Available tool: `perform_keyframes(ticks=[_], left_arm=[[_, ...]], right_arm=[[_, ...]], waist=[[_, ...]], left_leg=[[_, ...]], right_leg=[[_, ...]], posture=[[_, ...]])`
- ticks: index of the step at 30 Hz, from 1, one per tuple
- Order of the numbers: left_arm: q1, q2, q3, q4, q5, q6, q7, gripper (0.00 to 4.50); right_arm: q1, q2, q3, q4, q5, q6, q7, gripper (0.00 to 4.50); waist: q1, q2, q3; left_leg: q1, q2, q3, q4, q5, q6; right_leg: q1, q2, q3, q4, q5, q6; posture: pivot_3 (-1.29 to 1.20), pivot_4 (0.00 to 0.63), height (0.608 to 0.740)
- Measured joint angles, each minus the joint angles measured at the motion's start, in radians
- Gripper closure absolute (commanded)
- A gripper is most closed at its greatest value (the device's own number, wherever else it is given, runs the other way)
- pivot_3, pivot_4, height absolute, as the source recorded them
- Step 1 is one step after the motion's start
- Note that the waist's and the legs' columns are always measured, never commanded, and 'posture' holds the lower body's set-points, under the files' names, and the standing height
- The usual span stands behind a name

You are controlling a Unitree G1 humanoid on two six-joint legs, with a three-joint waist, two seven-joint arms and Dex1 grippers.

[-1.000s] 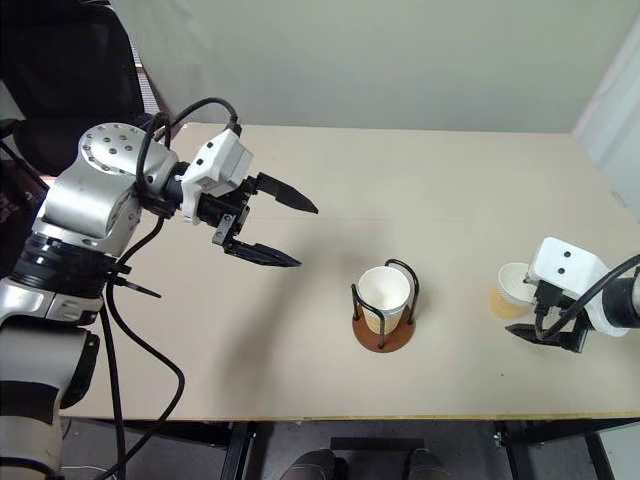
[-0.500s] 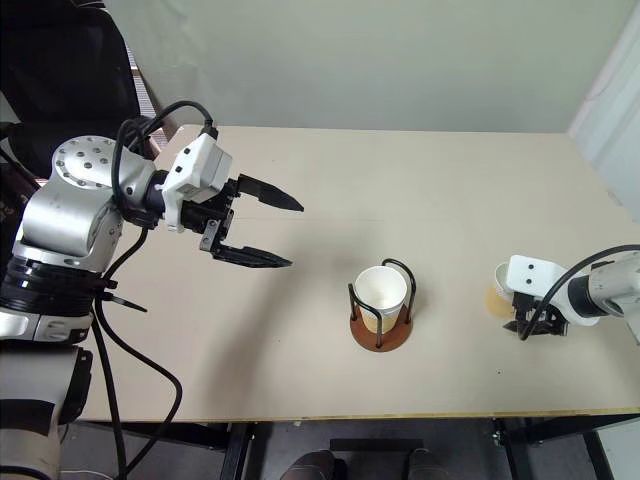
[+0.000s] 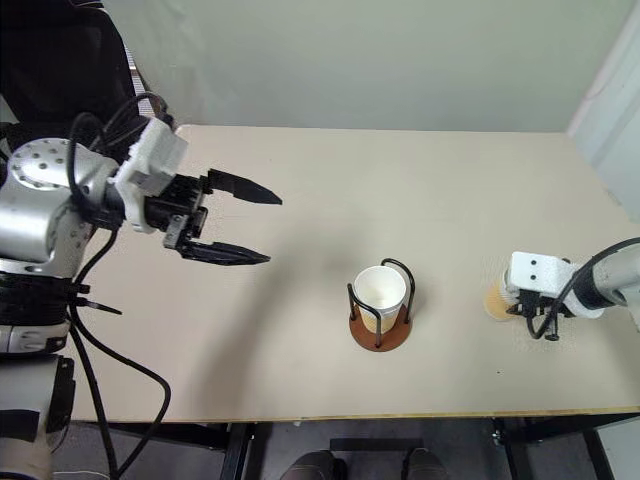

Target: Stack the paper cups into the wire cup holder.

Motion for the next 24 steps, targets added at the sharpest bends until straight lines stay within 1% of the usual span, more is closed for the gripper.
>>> perform_keyframes(ticks=[3, 5, 7, 11, 14, 16, 24], left_arm=[[0.024, 0.006, 0.021, -0.043, -0.039, 0.035, 0.0, 0.0], [0.041, 0.009, 0.026, -0.061, -0.047, 0.042, 0.0, 0.0], [0.062, 0.012, 0.026, -0.089, -0.051, 0.042, -0.001, 0.0], [0.076, 0.017, 0.023, -0.108, -0.047, 0.038, -0.003, 0.0], [0.075, 0.018, 0.023, -0.11, -0.042, 0.036, -0.003, 0.0], [0.075, 0.018, 0.023, -0.111, -0.039, 0.036, -0.003, 0.0], [0.077, 0.023, 0.023, -0.131, -0.034, 0.04, 0.003, 0.0]], right_arm=[[-0.147, -0.045, -0.087, -0.111, 0.117, 0.072, 0.089, 4.47], [-0.26, -0.044, -0.086, -0.17, 0.169, 0.114, 0.137, 4.47], [-0.423, 0.001, -0.035, -0.231, 0.208, 0.159, 0.2, 4.47], [-0.6, 0.103, 0.099, -0.263, 0.21, 0.174, 0.262, 4.47], [-0.68, 0.168, 0.205, -0.25, 0.19, 0.147, 0.269, 4.47], [-0.708, 0.205, 0.256, -0.23, 0.167, 0.119, 0.269, 4.47], [-0.714, 0.29, 0.377, -0.136, 0.055, -0.033, 0.27, 4.47]], waist=[[-0.005, 0.0, 0.0], [-0.008, 0.0, 0.0], [-0.013, 0.0, 0.0], [-0.015, -0.002, -0.001], [-0.015, -0.002, -0.001], [-0.015, -0.002, -0.001], [-0.015, -0.002, -0.001]], left_leg=[[0.0, 0.0, -0.001, -0.001, 0.0, -0.001], [0.0, 0.0, -0.002, -0.001, 0.001, -0.001], [0.001, 0.001, -0.002, -0.001, 0.001, -0.001], [0.001, 0.002, -0.004, 0.0, 0.001, -0.002], [0.001, 0.002, -0.005, 0.0, 0.002, -0.003], [0.001, 0.002, -0.006, -0.001, 0.002, -0.003], [0.0, 0.002, -0.006, -0.002, 0.002, -0.003]], right_leg=[[0.0, 0.001, -0.001, 0.0, -0.002, -0.003], [0.0, 0.001, -0.002, 0.0, -0.003, -0.004], [0.0, 0.002, -0.001, 0.001, -0.003, -0.006], [0.0, 0.002, -0.002, 0.001, -0.003, -0.01], [-0.001, 0.002, -0.003, 0.002, -0.003, -0.01], [-0.001, 0.002, -0.003, 0.002, -0.003, -0.01], [-0.002, 0.002, -0.003, 0.001, -0.003, -0.01]], posture=[[0.0, 0.15, 0.74], [0.0, 0.15, 0.74], [0.0, 0.15, 0.74], [0.0, 0.15, 0.74], [0.0, 0.15, 0.74], [0.0, 0.15, 0.74], [0.0, 0.15, 0.74]])
